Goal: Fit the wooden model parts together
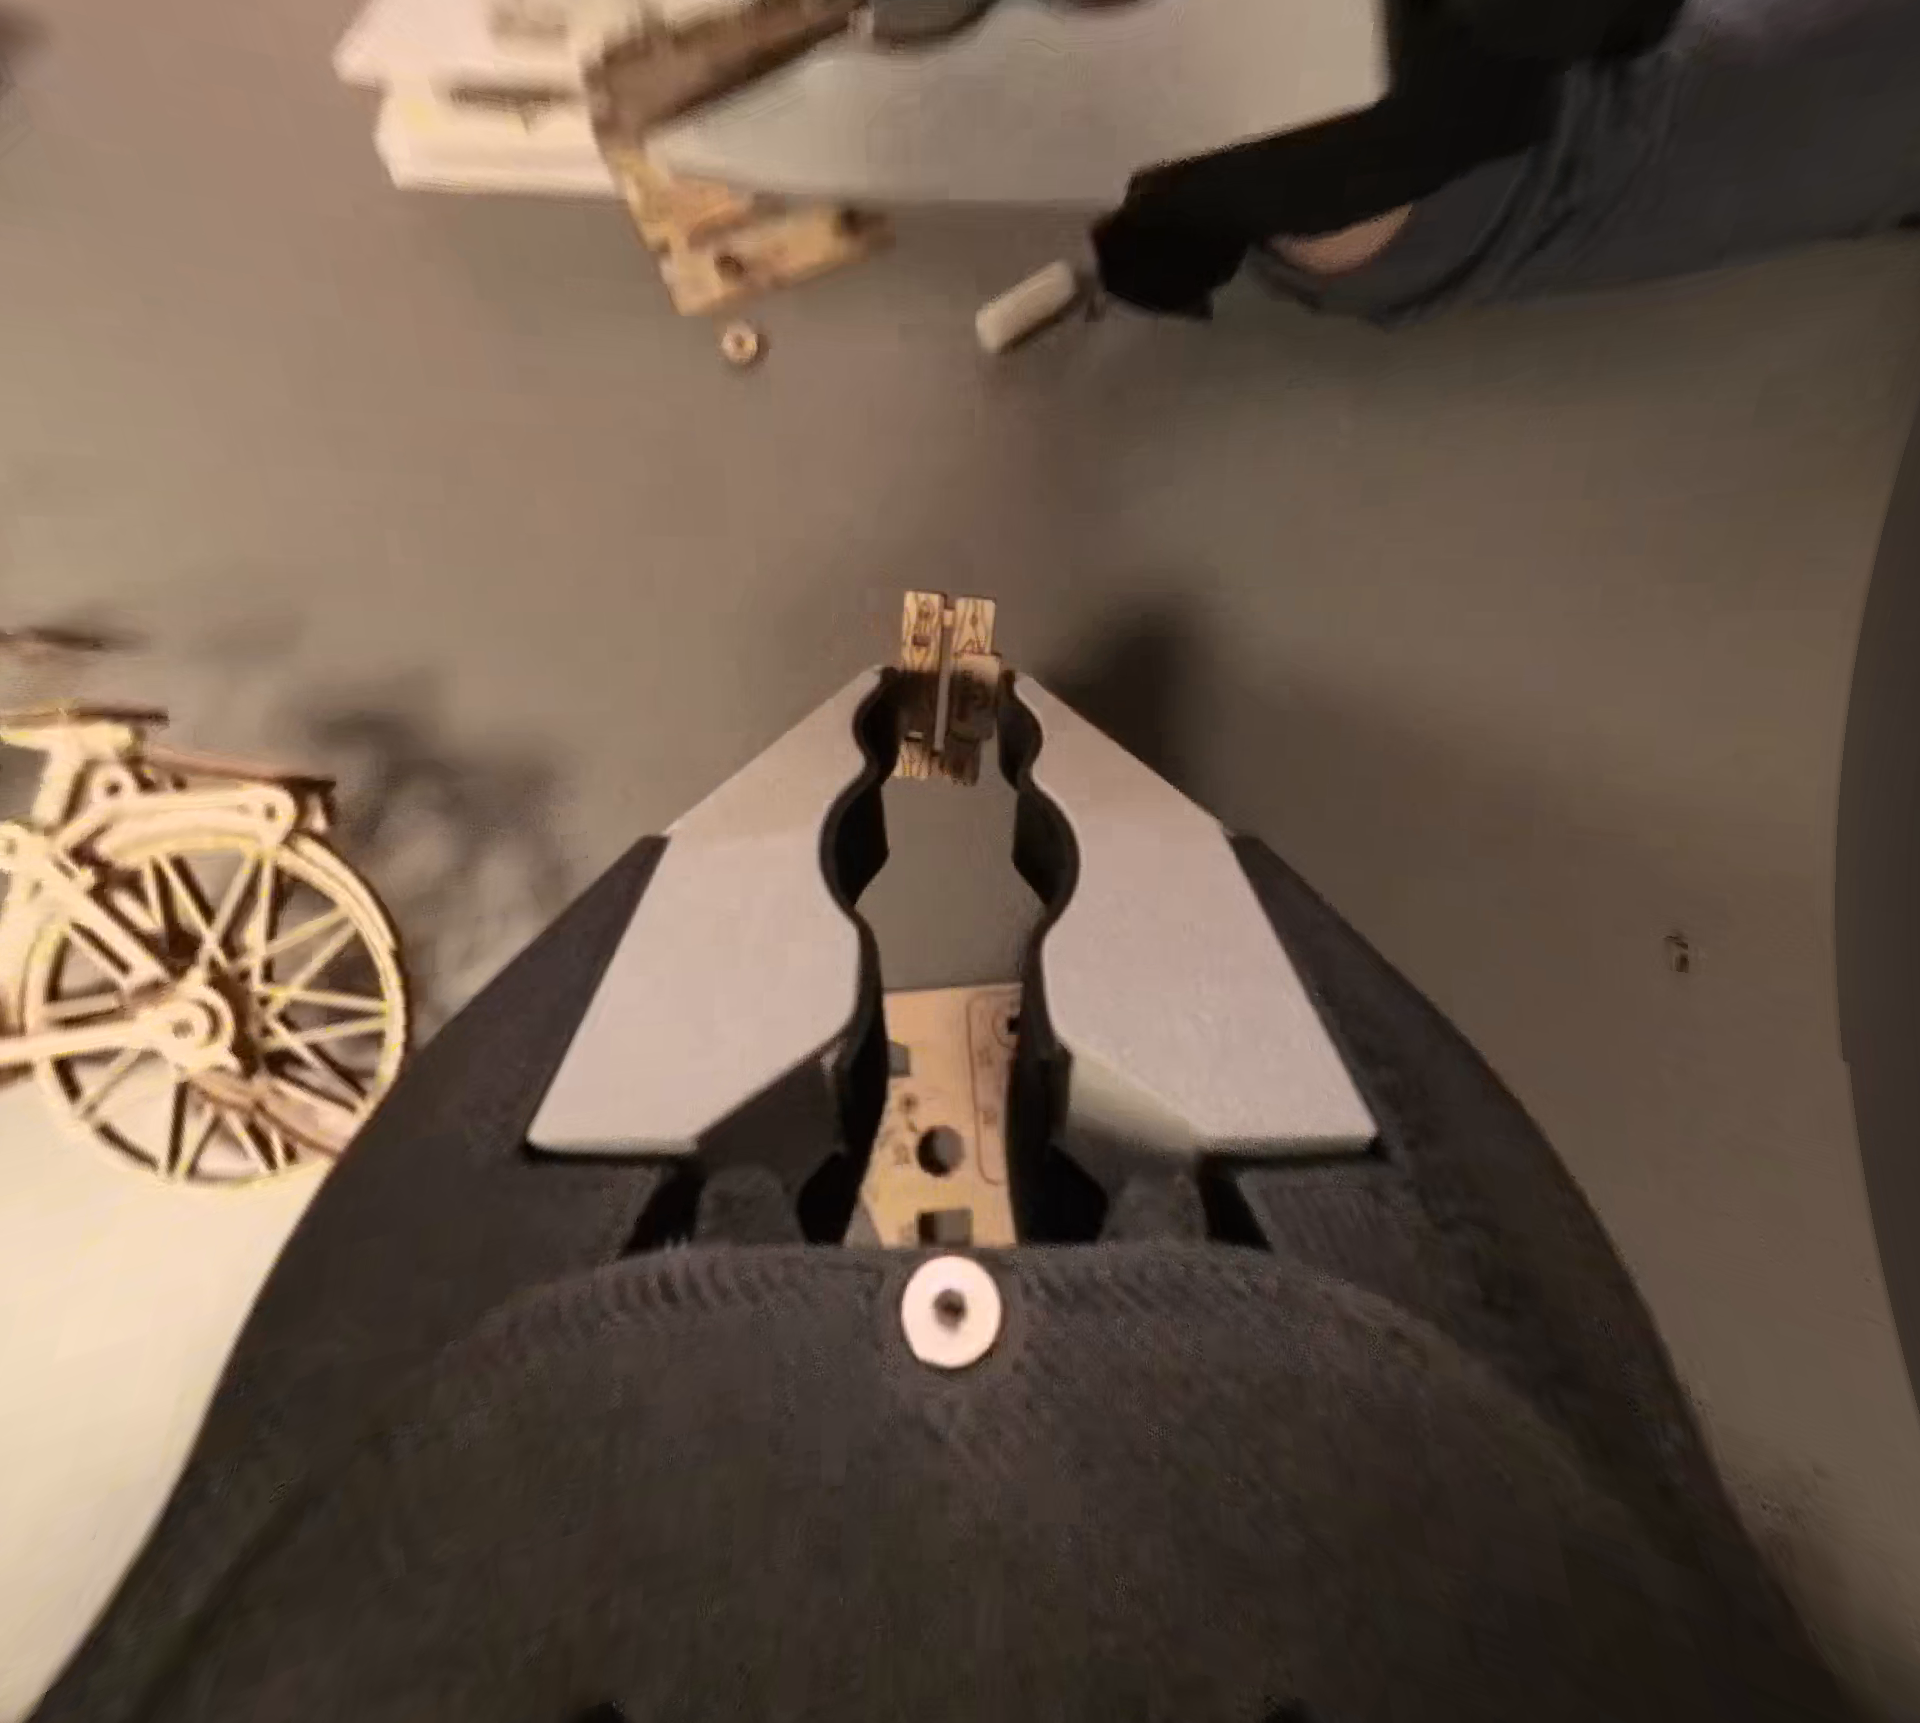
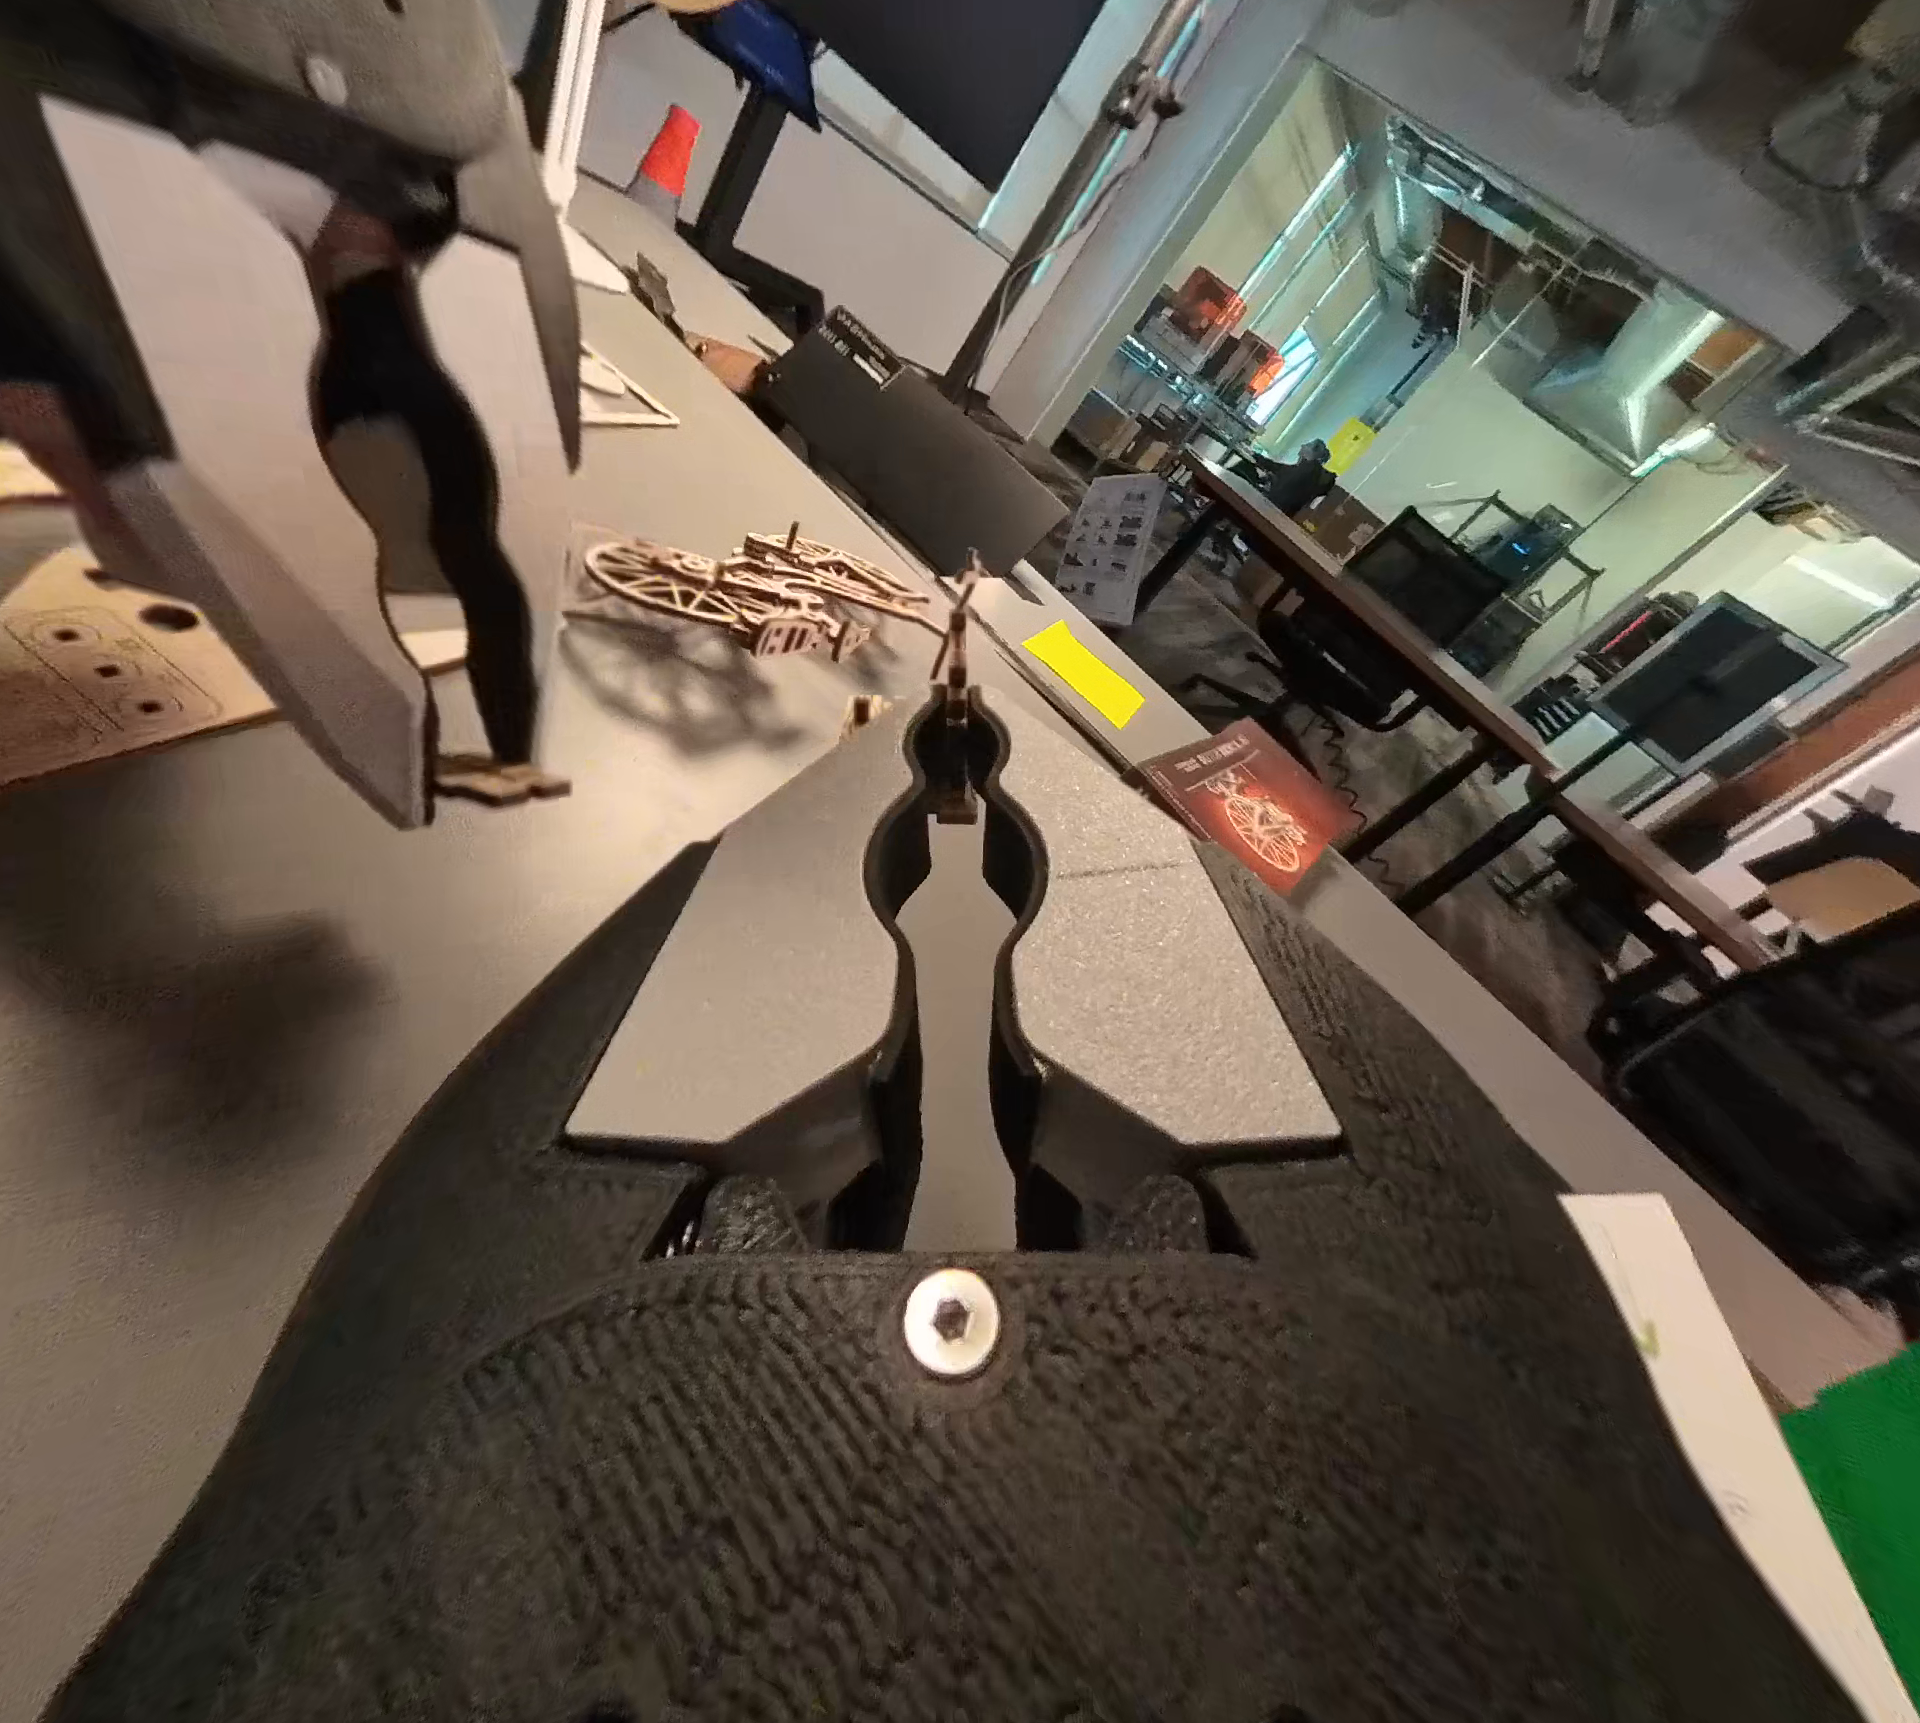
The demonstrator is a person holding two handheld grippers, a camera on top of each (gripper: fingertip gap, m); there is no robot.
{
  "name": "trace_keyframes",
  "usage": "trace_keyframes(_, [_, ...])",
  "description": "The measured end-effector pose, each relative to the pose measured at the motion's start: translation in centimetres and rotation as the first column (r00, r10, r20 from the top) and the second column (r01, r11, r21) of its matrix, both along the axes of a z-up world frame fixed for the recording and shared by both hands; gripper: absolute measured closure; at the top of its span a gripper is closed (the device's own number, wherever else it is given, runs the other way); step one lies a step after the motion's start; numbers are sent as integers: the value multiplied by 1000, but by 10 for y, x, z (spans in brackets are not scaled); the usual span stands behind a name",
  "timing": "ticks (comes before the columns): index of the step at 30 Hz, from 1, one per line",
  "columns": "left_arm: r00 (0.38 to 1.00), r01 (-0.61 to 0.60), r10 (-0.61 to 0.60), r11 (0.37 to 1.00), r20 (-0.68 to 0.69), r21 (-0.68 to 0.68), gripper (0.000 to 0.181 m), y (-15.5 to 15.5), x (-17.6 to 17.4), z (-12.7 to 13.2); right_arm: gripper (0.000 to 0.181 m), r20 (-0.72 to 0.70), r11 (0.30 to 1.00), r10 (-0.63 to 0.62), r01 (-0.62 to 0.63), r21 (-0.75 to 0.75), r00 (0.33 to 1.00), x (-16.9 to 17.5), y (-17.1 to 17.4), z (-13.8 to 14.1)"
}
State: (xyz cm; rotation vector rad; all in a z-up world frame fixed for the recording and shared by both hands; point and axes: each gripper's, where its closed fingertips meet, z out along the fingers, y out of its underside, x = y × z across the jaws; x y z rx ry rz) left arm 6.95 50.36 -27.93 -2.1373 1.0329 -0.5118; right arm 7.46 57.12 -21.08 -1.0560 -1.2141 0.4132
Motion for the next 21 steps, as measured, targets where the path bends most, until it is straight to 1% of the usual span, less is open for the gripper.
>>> trace_keyframes(1, [998,-37,35,999,-53,-33,164,0,-2,-5,181,-16,1000,9,-9,-6,1000,1,-1,2])
trace_keyframes(3, [990,-49,37,995,-133,-92,164,-8,1,-14,181,-37,999,28,-29,-15,999,3,-3,5])
trace_keyframes(6, [964,-99,58,984,-259,-147,164,-16,4,-29,181,-60,998,67,-68,-17,996,5,-8,8])
trace_keyframes(7, [960,-122,78,981,-268,-150,164,-17,6,-31,181,-66,996,83,-84,-13,994,5,-11,9])
trace_keyframes(9, [964,-159,114,972,-242,-175,164,-20,12,-29,181,-66,994,113,-113,4,991,7,-16,10])
trace_keyframes(12, [961,-219,184,962,-206,-166,164,-19,14,-29,181,-61,990,141,-140,35,988,13,-21,11])
trace_keyframes(14, [959,-272,251,946,-132,-178,164,-19,18,-26,181,-57,988,150,-148,45,987,19,-21,11])
trace_keyframes(16, [956,-276,291,931,30,-239,164,-22,30,-17,181,-66,988,148,-145,50,987,27,-18,13])
trace_keyframes(18, [921,-242,324,910,214,-336,165,-23,42,-3,181,-78,988,153,-150,39,985,34,-16,14])
trace_keyframes(20, [867,-194,372,866,332,-461,164,-24,47,5,181,-85,986,164,-163,26,983,40,-14,14])
trace_keyframes(21, [846,-146,379,842,376,-519,164,-25,50,8,181,-86,985,170,-169,24,982,43,-13,14])
